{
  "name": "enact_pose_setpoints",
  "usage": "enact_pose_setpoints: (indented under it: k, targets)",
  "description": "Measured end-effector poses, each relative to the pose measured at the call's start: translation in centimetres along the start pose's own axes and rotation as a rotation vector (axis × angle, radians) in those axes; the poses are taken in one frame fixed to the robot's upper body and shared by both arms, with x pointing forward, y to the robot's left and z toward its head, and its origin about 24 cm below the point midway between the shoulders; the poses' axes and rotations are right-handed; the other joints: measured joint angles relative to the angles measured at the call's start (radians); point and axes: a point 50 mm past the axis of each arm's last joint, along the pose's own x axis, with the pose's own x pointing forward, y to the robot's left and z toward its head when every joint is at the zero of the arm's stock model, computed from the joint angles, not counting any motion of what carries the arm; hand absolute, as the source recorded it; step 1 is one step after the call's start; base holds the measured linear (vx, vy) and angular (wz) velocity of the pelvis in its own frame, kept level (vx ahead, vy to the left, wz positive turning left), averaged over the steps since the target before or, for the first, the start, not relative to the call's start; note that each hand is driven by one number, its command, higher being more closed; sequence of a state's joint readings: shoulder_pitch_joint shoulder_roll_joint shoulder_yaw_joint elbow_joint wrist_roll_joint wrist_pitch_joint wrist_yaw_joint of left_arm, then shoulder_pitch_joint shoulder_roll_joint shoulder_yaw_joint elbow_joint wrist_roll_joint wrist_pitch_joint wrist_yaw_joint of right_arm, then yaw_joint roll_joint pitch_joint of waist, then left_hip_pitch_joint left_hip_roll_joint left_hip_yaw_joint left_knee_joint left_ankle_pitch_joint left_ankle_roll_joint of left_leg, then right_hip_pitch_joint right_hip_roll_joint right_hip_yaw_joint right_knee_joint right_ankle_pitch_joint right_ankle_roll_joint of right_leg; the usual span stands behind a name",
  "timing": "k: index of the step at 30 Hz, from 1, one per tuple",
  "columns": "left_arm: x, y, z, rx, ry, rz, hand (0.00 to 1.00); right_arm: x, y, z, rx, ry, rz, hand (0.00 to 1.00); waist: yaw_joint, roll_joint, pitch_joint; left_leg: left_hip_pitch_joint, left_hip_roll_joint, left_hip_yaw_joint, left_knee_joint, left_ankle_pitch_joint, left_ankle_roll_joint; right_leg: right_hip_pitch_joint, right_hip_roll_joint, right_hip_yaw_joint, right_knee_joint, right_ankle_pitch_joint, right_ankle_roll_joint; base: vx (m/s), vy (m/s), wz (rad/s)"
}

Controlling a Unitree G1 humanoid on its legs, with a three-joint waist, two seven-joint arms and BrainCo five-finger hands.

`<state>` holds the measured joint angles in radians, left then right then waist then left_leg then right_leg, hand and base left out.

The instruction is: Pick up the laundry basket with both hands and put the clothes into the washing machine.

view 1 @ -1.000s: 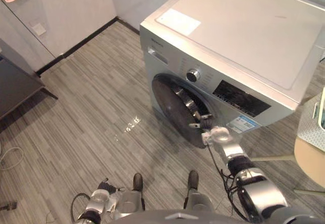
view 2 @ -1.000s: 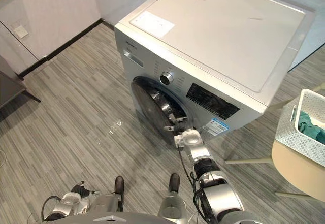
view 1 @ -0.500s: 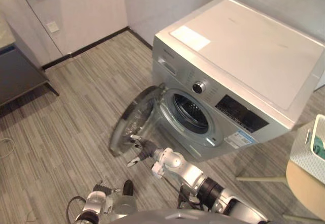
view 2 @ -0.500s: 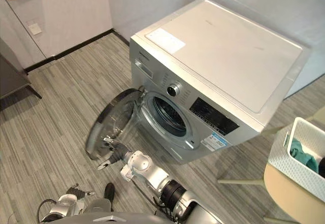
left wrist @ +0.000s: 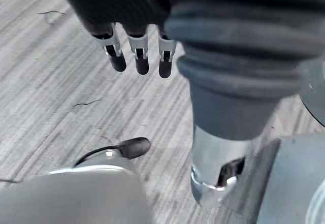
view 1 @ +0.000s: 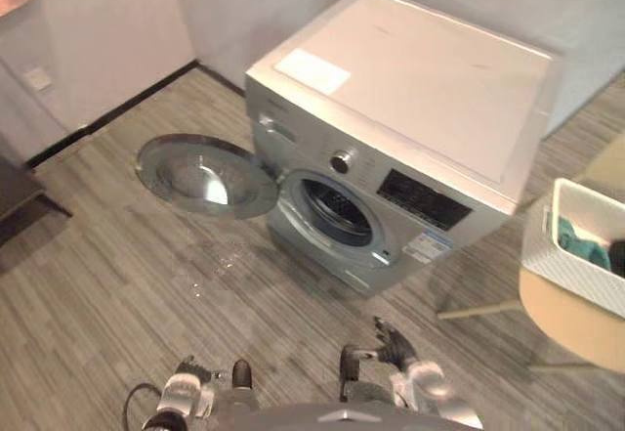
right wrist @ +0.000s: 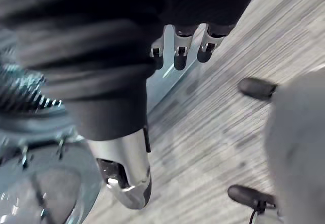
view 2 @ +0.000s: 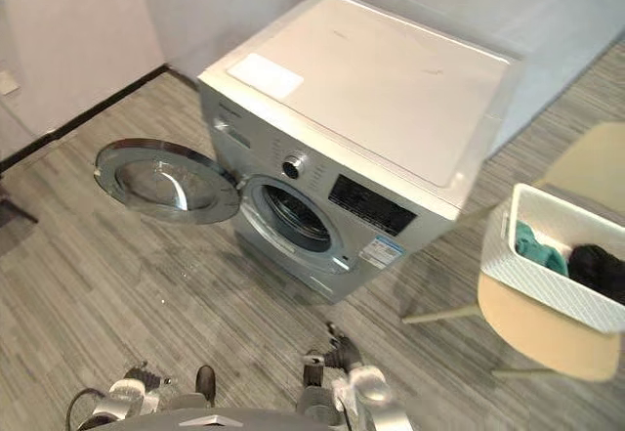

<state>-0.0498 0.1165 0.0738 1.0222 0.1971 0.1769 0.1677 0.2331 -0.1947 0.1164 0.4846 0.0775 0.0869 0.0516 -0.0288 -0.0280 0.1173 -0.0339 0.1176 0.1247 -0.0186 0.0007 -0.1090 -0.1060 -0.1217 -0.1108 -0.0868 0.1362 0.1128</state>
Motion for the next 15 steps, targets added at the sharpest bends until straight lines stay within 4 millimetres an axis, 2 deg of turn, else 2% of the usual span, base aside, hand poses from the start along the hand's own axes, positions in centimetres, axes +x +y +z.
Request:
enact_pose_setpoints:
  k: [2, 4, 5, 7, 8, 10, 13, 15]
  targets:
    - [0.2, 0.4, 2.4, -0.063, -0.062, 0.006, 0.00, -0.5, -0.8, -1.0, 0.053, 0.031, -0.058, 0.00, -0.015, -0.005, -0.002, -0.003, 0.007, 0.041, 0.000, -0.008, -0.009, -0.029, 0.011, 0.044, 0.000, 0.010, -0.004, -0.02, -0.012, -0.66]
    - [0.3, 1.9, 5.8, -0.145, -0.154, 0.039, 0.00, -0.8, -1.0, -1.8, 0.090, 0.048, -0.086, 0.00, -0.032, -0.015, 0.002, -0.006, 0.016, 0.106, 0.005, -0.017, -0.015, -0.074, 0.027, 0.105, 0.000, 0.028, -0.010, -0.02, -0.019, -0.85]
    - [0.3, 2.6, 6.7, -0.173, -0.178, 0.058, 0.00, -0.8, -1.0, -1.8, 0.097, 0.047, -0.088, 0.00, -0.033, -0.020, 0.006, -0.008, 0.019, 0.126, 0.010, -0.021, -0.017, -0.086, 0.031, 0.121, 0.000, 0.035, -0.010, -0.02, -0.026, -0.89]
    - [0.0, 6.0, 10.4, -0.291, -0.284, 0.148, 0.00, -0.8, -0.7, -1.8, 0.127, 0.046, -0.093, 0.00, -0.051, -0.042, 0.017, -0.033, 0.027, 0.183, 0.039, -0.035, -0.020, -0.135, 0.046, 0.182, 0.004, 0.056, -0.013, -0.02, -0.040, -0.77]
    - [-0.1, 6.8, 11.2, -0.319, -0.307, 0.171, 0.00, -0.8, -0.6, -1.8, 0.137, 0.045, -0.095, 0.00, -0.059, -0.047, 0.021, -0.039, 0.029, 0.191, 0.046, -0.036, -0.018, -0.142, 0.049, 0.188, 0.004, 0.060, -0.014, -0.02, -0.053, -0.58]
    - [-0.8, 9.8, 13.8, -0.451, -0.383, 0.242, 0.00, -1.0, -0.3, -2.2, 0.157, 0.052, -0.094, 0.00, -0.070, -0.066, 0.033, -0.041, 0.038, 0.228, 0.063, -0.047, -0.022, -0.162, 0.062, 0.223, 0.000, 0.068, -0.016, -0.02, -0.052, -0.46]
    - [-1.4, 12.0, 15.4, -0.583, -0.428, 0.287, 0.00, -1.1, -0.1, -2.4, 0.166, 0.058, -0.091, 0.00, -0.088, -0.071, 0.044, -0.055, 0.042, 0.241, 0.078, -0.059, -0.025, -0.179, 0.067, 0.239, 0.000, 0.071, -0.017, 0.00, -0.027, -0.22]
    - [-1.4, 12.5, 15.4, -0.631, -0.423, 0.295, 0.00, -1.1, 0.0, -2.4, 0.176, 0.056, -0.089, 0.00, -0.089, -0.073, 0.046, -0.055, 0.045, 0.247, 0.080, -0.062, -0.024, -0.181, 0.071, 0.243, 0.001, 0.071, -0.018, 0.01, -0.011, -0.10]
